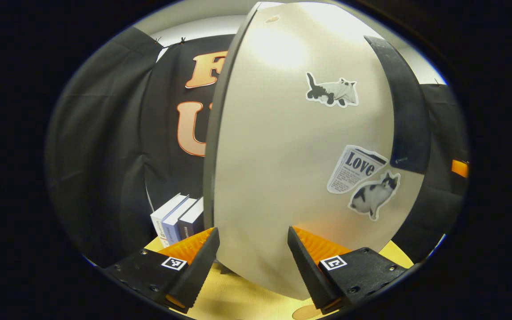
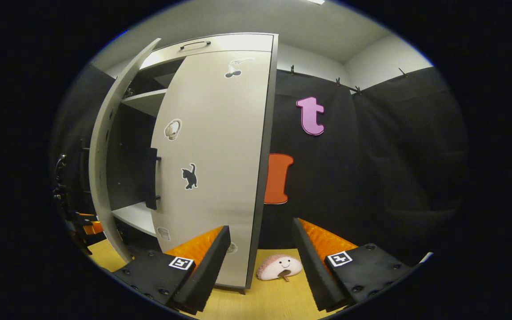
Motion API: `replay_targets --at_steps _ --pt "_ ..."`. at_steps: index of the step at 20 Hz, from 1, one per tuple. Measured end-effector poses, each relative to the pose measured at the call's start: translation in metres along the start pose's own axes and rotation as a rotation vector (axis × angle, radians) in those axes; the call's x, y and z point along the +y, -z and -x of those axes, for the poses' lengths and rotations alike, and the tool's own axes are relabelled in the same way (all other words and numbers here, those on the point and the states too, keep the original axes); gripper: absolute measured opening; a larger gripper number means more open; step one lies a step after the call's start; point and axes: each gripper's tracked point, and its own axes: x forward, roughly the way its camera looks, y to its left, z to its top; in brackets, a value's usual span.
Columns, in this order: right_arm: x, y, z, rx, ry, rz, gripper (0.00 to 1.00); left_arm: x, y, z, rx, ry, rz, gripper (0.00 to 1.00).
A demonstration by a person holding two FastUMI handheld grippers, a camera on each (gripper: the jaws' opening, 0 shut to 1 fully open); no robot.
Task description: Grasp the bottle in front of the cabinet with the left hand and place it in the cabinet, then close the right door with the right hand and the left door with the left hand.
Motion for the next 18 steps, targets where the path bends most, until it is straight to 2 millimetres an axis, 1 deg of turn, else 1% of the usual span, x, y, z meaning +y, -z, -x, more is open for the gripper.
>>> replay_targets --at_steps 1,2,3,4,6,9,10,13,15,18 --pt "-0.003 0.002 -0.003 0.003 0.001 0.001 0.94 0.002 0.001 -0.008 0.002 -0.022 -0.017 0.99" --pt "-0.006 0.004 -0.006 0.006 0.002 0.001 0.93 0.006 0.0 -0.013 0.001 -0.04 -0.032 0.94" --pt "-0.008 0.006 -0.009 0.009 0.001 0.0 0.93 0.009 0.0 -0.018 -0.001 -0.049 -0.036 0.98" --pt "-0.01 0.008 -0.011 0.012 0.0 -0.003 0.93 0.008 0.001 -0.021 0.0 -0.054 -0.029 0.98" --pt "-0.011 0.012 -0.016 0.016 -0.001 -0.01 0.94 0.007 0.001 -0.023 -0.002 -0.06 -0.024 0.9" --pt "-0.007 0.016 -0.023 0.025 -0.015 -0.02 0.94 0.003 -0.002 -0.029 -0.001 -0.07 -0.051 0.9" --pt "-0.005 0.016 -0.024 0.025 -0.02 -0.022 0.93 0.001 -0.002 -0.03 0.001 -0.069 -0.056 0.94" --pt "-0.001 0.012 -0.027 0.018 -0.029 -0.028 0.93 -0.009 0.0 -0.029 0.027 -0.034 -0.046 0.94" --pt "-0.001 0.008 -0.026 0.009 -0.03 -0.034 0.93 -0.017 -0.003 -0.026 0.038 -0.009 -0.034 0.94" --pt "-0.002 0.003 -0.025 0.005 -0.025 -0.047 0.94 -0.019 -0.021 -0.013 0.023 0.003 -0.022 0.94"
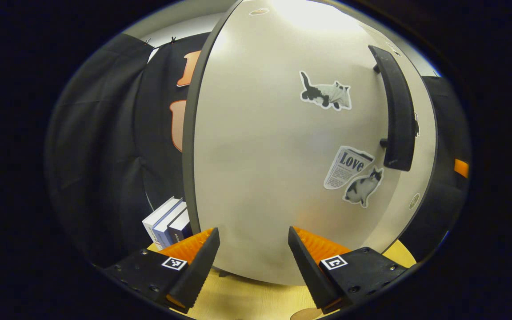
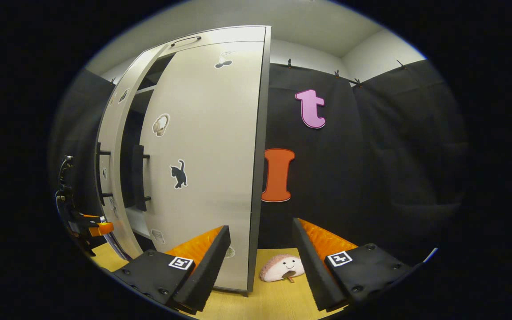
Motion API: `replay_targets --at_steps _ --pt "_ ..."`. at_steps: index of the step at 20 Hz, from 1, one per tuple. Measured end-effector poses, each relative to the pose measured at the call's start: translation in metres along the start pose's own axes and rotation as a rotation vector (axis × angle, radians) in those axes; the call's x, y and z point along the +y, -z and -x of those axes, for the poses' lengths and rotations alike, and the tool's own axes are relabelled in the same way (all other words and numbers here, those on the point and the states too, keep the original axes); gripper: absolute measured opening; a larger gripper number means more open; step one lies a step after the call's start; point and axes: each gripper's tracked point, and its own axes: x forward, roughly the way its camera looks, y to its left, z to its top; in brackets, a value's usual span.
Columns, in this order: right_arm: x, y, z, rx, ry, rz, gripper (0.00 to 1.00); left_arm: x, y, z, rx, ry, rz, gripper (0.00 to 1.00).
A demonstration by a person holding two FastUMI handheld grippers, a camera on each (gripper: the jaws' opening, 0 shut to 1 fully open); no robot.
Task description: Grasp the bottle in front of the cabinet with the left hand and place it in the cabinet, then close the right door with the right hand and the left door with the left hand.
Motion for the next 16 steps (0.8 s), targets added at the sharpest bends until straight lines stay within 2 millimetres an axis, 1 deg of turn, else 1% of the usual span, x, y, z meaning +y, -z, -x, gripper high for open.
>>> replay_targets --at_steps 2,5,8,11,14,15,16 --pt "0.002 -0.003 0.001 0.0 -0.002 -0.01 0.93 0.002 -0.013 0.006 -0.007 0.02 0.015 0.95" --pt "0.01 -0.01 0.004 -0.007 -0.017 -0.012 0.94 0.006 -0.043 0.022 -0.048 0.042 0.04 0.94" --pt "0.02 -0.02 0.012 -0.028 -0.029 0.012 0.93 0.008 -0.083 0.052 -0.099 0.063 0.045 0.94" --pt "0.031 -0.031 0.021 -0.053 -0.048 0.011 0.93 0.019 -0.122 0.08 -0.154 0.061 0.03 0.94" --pt "0.035 -0.039 0.033 -0.06 -0.05 -0.002 0.93 0.029 -0.149 0.109 -0.19 0.063 0.007 0.94" --pt "0.036 -0.043 0.037 -0.067 -0.05 -0.001 0.93 0.033 -0.157 0.118 -0.203 0.066 -0.003 0.97" --pt "0.038 -0.046 0.043 -0.074 -0.048 0.0 0.93 0.037 -0.165 0.129 -0.214 0.066 -0.01 0.94"
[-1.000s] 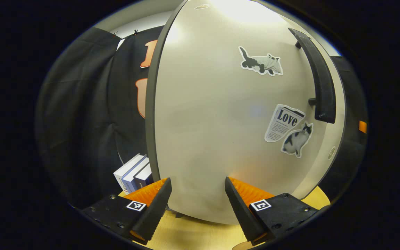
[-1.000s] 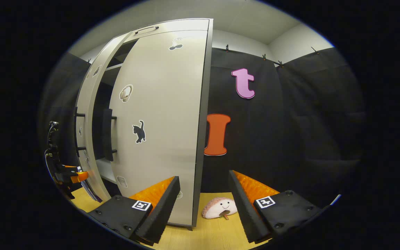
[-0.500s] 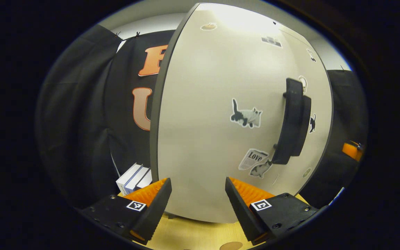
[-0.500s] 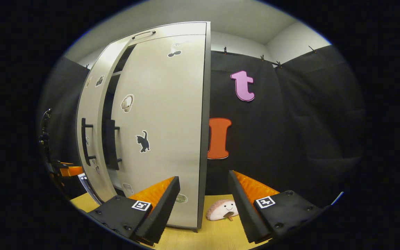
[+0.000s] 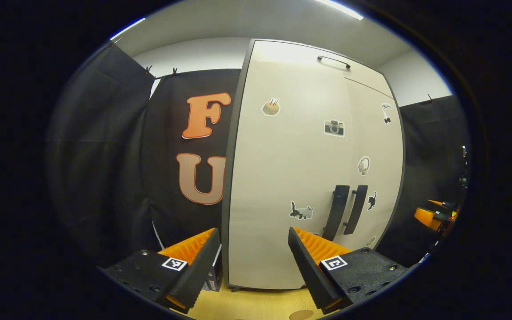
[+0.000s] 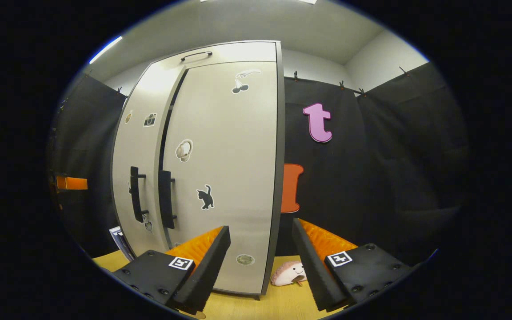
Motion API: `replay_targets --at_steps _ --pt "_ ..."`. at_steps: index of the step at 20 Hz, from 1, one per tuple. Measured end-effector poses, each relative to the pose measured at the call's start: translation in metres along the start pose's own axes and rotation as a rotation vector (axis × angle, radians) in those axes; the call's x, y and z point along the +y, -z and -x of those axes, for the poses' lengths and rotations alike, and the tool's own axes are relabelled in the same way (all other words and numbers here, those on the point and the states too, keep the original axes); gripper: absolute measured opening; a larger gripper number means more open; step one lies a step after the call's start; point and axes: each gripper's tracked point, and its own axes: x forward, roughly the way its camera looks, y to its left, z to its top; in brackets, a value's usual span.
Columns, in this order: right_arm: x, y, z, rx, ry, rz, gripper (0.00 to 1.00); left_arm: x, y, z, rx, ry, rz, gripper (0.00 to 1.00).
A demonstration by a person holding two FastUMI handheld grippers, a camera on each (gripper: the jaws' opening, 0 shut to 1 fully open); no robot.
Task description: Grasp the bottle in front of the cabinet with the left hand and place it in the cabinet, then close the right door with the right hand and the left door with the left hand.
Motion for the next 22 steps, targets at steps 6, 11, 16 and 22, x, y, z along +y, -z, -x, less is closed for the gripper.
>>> replay_targets --at_steps 6,11,16,22 --pt "0.008 -0.018 0.036 -0.031 0.02 0.012 0.93 0.022 -0.037 0.042 -0.043 -0.008 -0.008 0.95" --pt "0.012 -0.026 0.079 -0.049 0.058 0.03 0.93 0.032 -0.052 0.073 -0.069 0.024 -0.02 0.94" --pt "0.022 -0.032 0.112 -0.062 0.072 0.027 0.93 0.041 -0.055 0.098 -0.07 0.051 0.018 0.94" --pt "0.02 -0.043 0.132 -0.068 0.092 0.029 0.93 0.054 -0.069 0.114 -0.114 0.035 -0.014 0.94"
